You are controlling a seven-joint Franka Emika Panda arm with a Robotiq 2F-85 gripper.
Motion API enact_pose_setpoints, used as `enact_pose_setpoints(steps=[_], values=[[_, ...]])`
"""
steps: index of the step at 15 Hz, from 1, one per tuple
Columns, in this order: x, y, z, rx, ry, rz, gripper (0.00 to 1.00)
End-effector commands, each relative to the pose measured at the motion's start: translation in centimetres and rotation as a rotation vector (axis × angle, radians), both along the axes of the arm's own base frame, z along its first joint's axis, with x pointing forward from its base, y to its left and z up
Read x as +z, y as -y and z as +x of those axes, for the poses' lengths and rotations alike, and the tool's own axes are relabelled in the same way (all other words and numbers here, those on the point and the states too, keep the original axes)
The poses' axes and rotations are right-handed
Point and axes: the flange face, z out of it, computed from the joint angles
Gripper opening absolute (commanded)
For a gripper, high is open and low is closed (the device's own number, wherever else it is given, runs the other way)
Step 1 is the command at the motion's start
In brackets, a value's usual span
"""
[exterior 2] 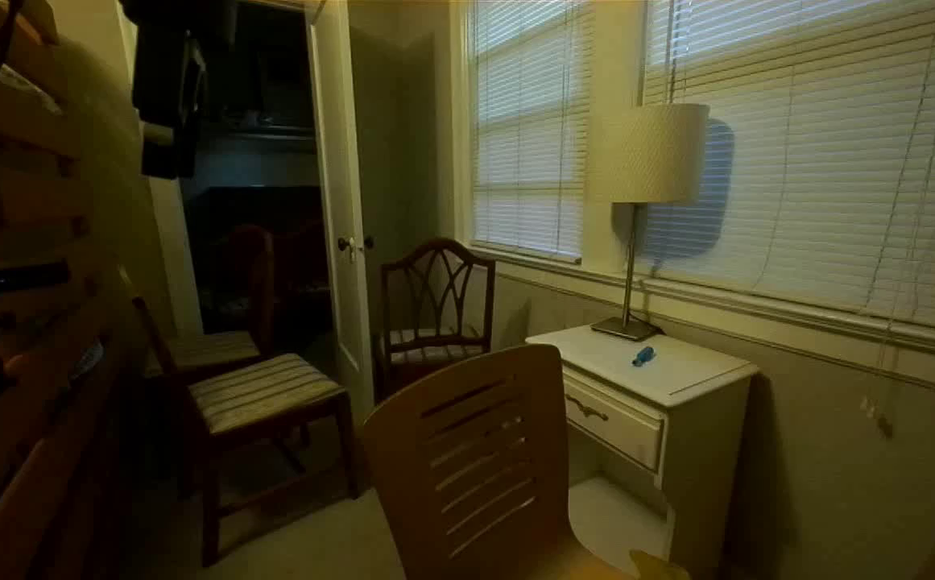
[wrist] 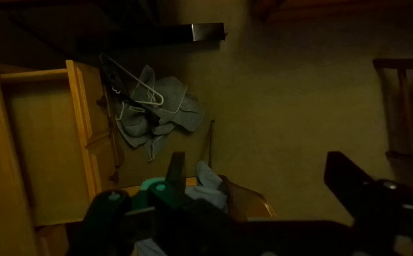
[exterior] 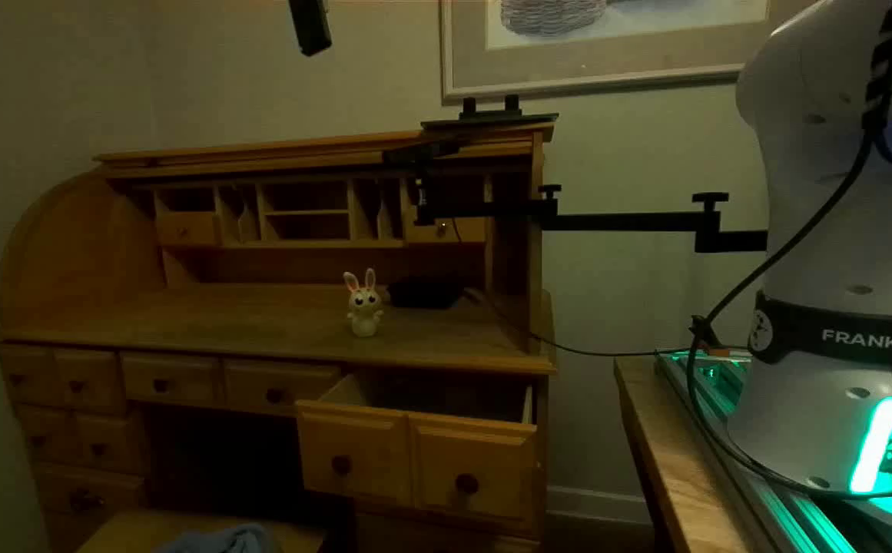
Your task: Put the object on the dresser inside the open drawer
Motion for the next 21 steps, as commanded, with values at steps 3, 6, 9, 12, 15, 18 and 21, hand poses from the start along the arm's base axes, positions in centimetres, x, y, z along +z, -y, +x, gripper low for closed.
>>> enact_pose_setpoints(steps=[3,6,9,12,15,18,21], values=[[0.0,0.0,0.0,0.000,-0.001,0.000,1.00],[-3.4,1.3,1.7,-0.030,-0.022,-0.117,1.00],[-7.9,3.6,3.7,-0.034,-0.019,-0.177,1.00],[-11.2,5.6,6.1,-0.040,0.026,-0.168,1.00],[-12.5,7.5,7.9,-0.043,0.150,-0.141,1.00],[-13.5,10.0,8.2,-0.037,0.238,-0.177,1.00],[-14.7,13.3,7.9,-0.037,0.275,-0.257,1.00]])
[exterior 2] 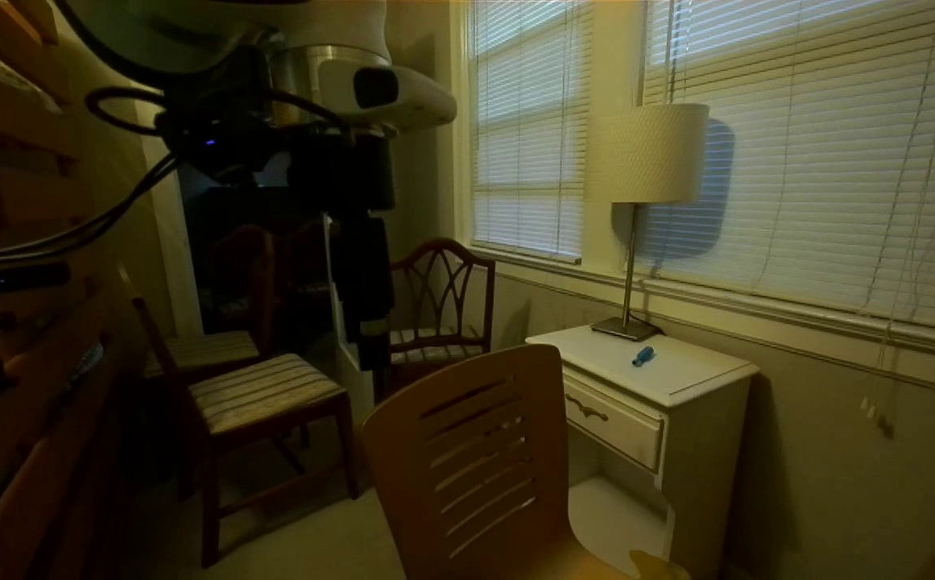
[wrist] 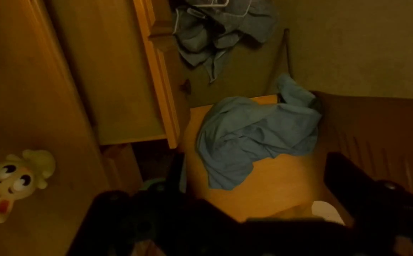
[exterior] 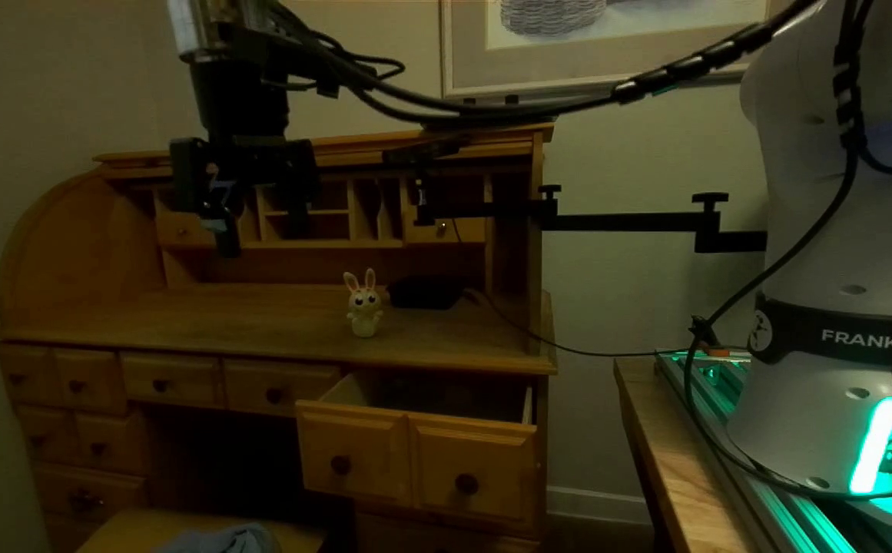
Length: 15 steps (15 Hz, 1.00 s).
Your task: Put the object on the dresser inside the open drawer
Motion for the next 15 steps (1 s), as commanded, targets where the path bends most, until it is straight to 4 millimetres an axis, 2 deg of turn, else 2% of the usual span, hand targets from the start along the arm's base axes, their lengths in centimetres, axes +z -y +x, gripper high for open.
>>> enact_pose_setpoints(steps=[1,4,7,8,13,15], values=[[-1.4,3.6,-1.0,-0.002,0.051,-0.103,1.00],[-2.4,7.0,-1.4,-0.013,0.063,-0.188,1.00],[-2.4,9.0,-1.7,-0.047,0.077,-0.225,1.00],[-2.6,8.6,-1.1,-0.028,0.042,-0.199,1.00],[-2.5,9.2,-1.0,-0.044,0.051,-0.210,1.00],[-3.1,9.1,-0.5,-0.073,0.086,-0.273,1.00]])
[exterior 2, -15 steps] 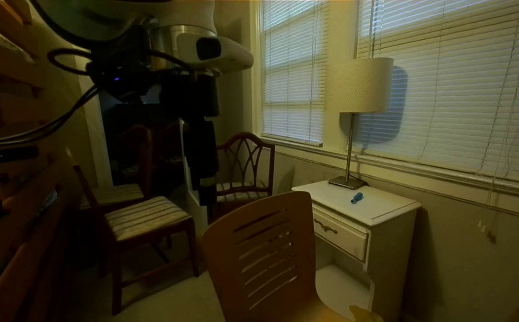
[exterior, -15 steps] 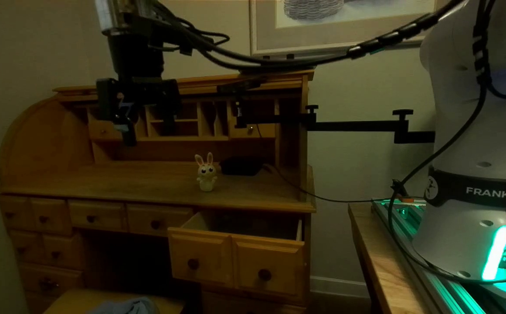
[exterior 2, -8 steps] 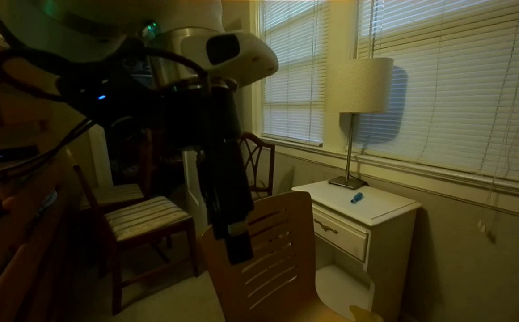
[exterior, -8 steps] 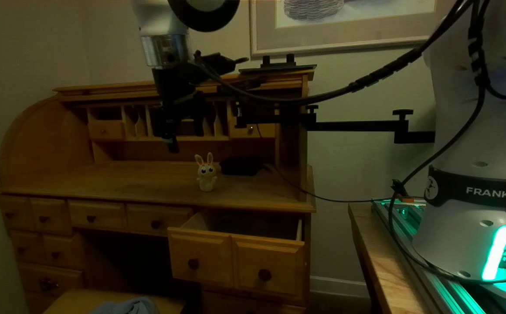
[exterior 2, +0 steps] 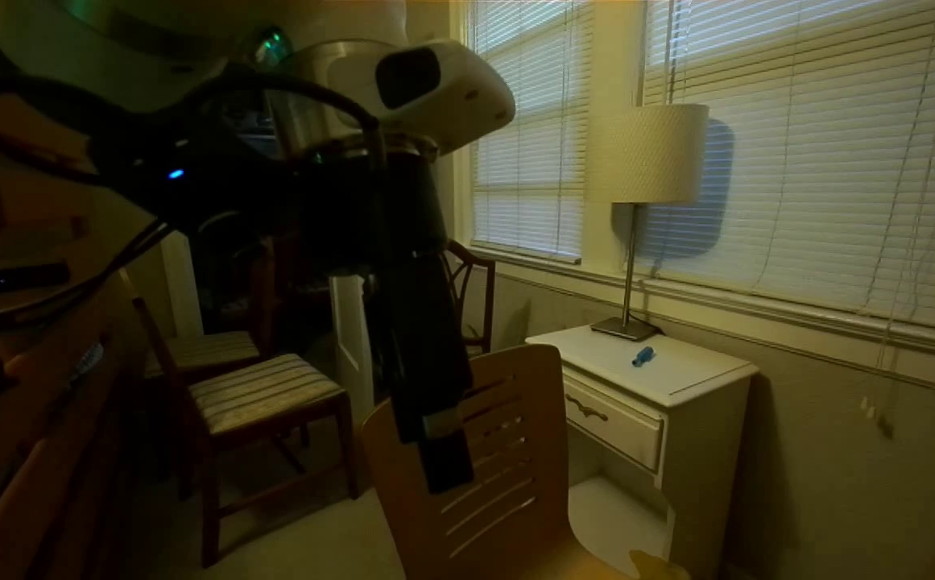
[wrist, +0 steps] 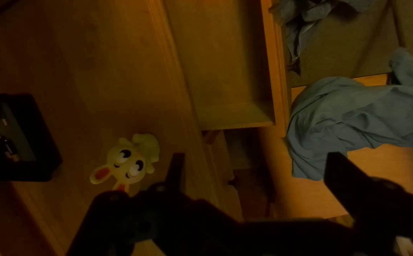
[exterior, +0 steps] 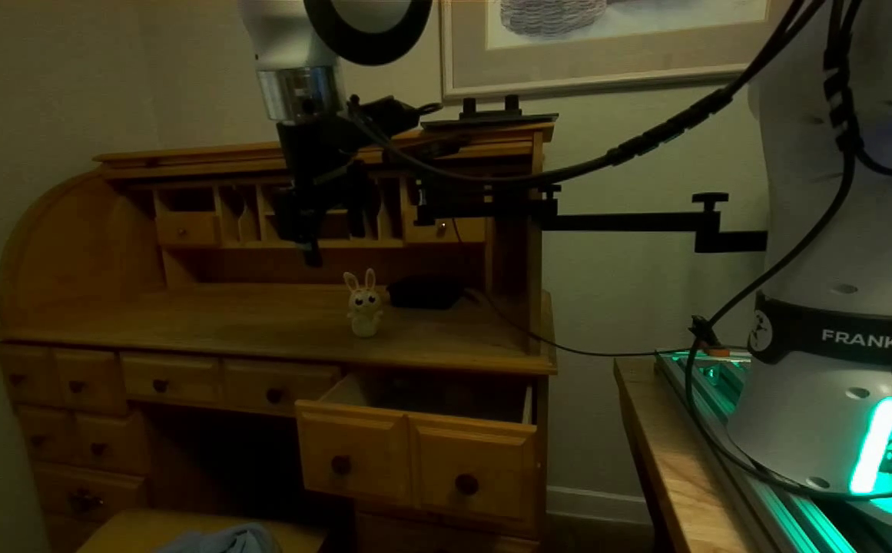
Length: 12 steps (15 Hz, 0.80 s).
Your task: Put the object on the dresser inside the open drawer
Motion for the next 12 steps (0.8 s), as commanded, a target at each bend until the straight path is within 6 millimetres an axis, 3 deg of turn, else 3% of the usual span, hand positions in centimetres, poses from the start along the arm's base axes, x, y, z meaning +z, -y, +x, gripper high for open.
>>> enact_pose_setpoints(steps=[1,7,12], values=[[-0.9,0.5,0.9,-0.043,0.067,-0.112,1.00],[-4.5,2.4,2.3,-0.117,0.176,-0.249,1.00],[-7.1,5.4,2.6,-0.228,0.263,-0.322,1.00]])
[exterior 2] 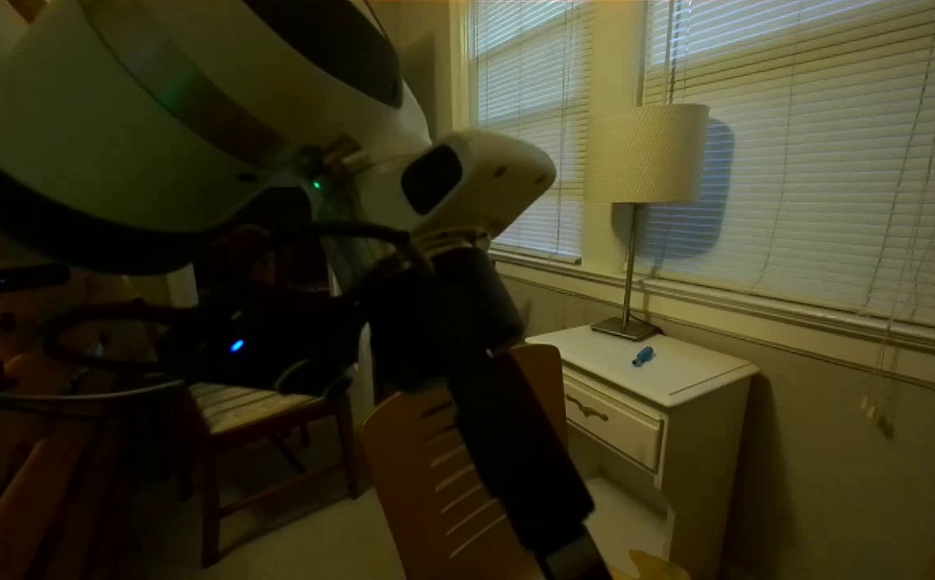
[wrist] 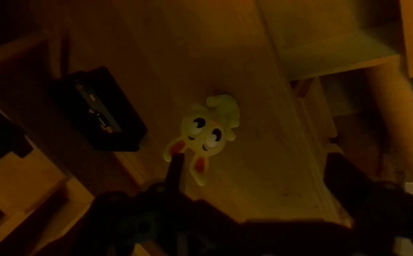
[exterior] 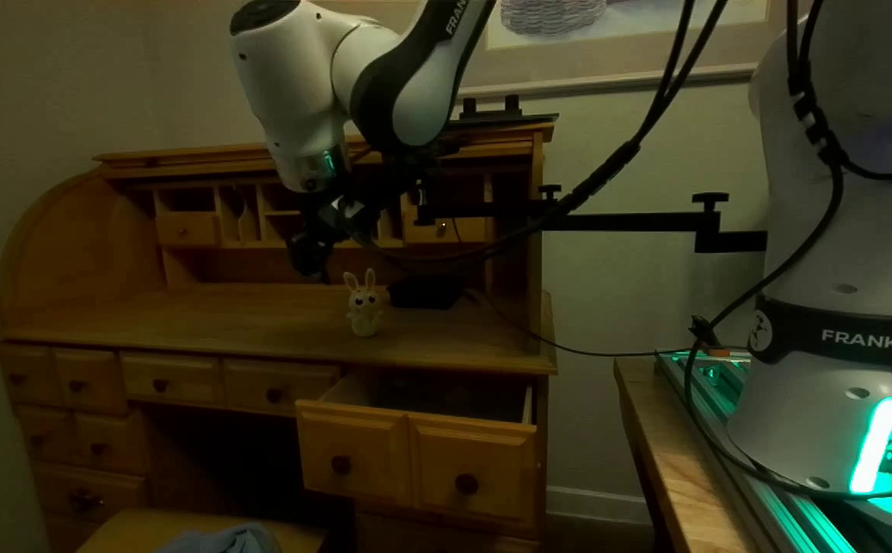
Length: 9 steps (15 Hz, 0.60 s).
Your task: Put the object on the dresser inside the open drawer
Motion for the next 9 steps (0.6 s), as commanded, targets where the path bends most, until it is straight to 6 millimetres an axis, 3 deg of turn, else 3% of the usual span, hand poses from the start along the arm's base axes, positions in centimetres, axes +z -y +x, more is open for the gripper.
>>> enact_pose_setpoints(steps=[1,9], values=[[-1.7,2.3,0.5,-0.073,0.075,-0.041,1.00],[-3.9,6.5,-0.1,-0.248,0.258,-0.105,1.00]])
